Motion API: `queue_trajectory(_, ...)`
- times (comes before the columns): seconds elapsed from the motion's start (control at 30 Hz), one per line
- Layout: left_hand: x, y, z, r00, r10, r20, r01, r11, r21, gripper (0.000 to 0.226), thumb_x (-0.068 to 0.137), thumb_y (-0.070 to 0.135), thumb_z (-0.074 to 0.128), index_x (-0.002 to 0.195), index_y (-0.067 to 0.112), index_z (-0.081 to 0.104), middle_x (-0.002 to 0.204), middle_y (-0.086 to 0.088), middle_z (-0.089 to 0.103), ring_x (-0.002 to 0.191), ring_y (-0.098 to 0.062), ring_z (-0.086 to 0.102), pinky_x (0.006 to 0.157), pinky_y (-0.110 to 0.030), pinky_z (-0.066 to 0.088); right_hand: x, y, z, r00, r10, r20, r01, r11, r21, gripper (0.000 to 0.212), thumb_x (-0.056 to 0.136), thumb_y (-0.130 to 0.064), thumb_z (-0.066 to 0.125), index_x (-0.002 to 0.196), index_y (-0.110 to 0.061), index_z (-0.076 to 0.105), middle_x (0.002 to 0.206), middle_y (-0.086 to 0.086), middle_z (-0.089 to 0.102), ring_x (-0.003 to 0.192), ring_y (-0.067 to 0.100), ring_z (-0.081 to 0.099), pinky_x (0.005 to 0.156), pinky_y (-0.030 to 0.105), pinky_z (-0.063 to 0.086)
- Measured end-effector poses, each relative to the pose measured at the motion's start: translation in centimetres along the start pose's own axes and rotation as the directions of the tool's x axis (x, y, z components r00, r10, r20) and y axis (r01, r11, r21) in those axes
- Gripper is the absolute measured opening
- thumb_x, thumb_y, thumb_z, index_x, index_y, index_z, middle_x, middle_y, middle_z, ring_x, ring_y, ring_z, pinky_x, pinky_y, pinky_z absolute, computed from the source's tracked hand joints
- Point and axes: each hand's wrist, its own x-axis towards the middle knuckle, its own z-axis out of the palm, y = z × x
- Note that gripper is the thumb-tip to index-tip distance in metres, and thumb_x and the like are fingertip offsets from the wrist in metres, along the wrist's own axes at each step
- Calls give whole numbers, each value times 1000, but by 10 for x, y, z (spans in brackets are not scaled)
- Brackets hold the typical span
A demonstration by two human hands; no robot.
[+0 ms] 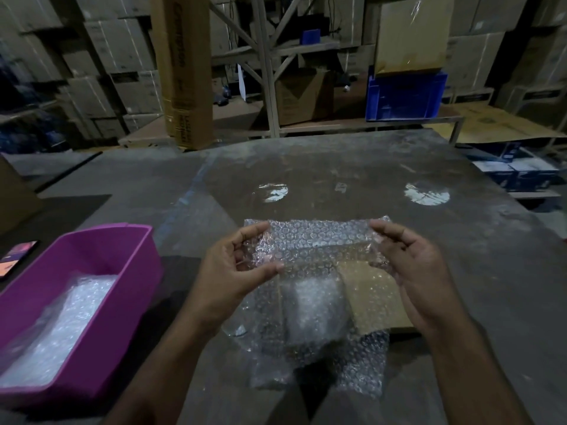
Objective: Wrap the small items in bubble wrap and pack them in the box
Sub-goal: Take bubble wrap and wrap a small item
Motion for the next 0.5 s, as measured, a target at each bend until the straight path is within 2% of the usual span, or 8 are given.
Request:
queue_trajectory(0.07, -1, -1, 0, 1000, -9, 3, 9, 1000, -8, 68, 67, 12, 88, 130, 25, 66, 136, 12, 64, 119, -8, 65, 98, -36, 54, -1, 1, -3, 998, 17, 68, -14, 999, -46, 45, 73, -20, 83, 116, -31, 74, 132, -6, 66, 119, 7, 61, 95, 33, 53)
queue_trajectory(0.13, 0, -1, 0, 999, -12, -37, 12, 1000, 11, 58, 67, 13, 87, 122, 27, 70, 126, 8, 71, 102, -12, 70, 93, -37, 57, -1, 1, -5, 995, 5, 100, 7, 993, -117, 54, 69, -17, 86, 119, -32, 72, 129, -8, 68, 121, 11, 62, 100, 37, 51)
queue_trajectory(0.23, 0, 0, -2, 998, 11, -63, -10, 1000, 11, 38, 68, 19, 85, 105, 25, 77, 96, -2, 78, 81, -14, 68, 80, -29, 58, 0, 2, -5, 998, -40, 51, 48, 982, -183, 37, 77, -10, 83, 109, -28, 76, 115, -8, 75, 106, 10, 69, 94, 35, 54)
queue_trajectory(0.33, 1, 2, -4, 997, 54, -48, -51, 996, 70, 18, 75, 21, 83, 92, 21, 78, 85, 2, 77, 74, -6, 66, 69, -18, 54, 0, 4, -7, 996, -70, 47, 78, 971, -225, 22, 80, -10, 81, 98, -23, 78, 99, -8, 78, 95, 13, 73, 83, 26, 57)
queue_trajectory(0.4, 1, 2, -6, 996, 86, -40, -82, 993, 90, 9, 80, 23, 80, 84, 17, 75, 77, 4, 72, 68, -6, 61, 64, -16, 49, 0, 5, -8, 995, -87, 43, 95, 962, -256, 13, 82, -17, 79, 93, -24, 78, 94, -4, 78, 86, 13, 71, 77, 21, 56)
queue_trajectory(0.43, 1, 0, -7, 994, 96, -54, -90, 991, 104, 11, 81, 26, 79, 82, 17, 74, 79, 4, 70, 70, -7, 62, 66, -18, 48, 0, 5, -8, 994, -104, 27, 107, 956, -273, 8, 82, -22, 79, 90, -26, 78, 93, -4, 77, 84, 11, 70, 74, 18, 54)
queue_trajectory(0.5, 3, -4, -10, 990, 106, -93, -93, 987, 133, 15, 81, 32, 78, 81, 18, 72, 98, 5, 70, 91, -9, 67, 77, -25, 52, 0, 5, -8, 989, -149, -5, 139, 934, -328, 6, 80, -34, 76, 85, -30, 77, 96, -7, 70, 89, 8, 67, 76, 16, 52)
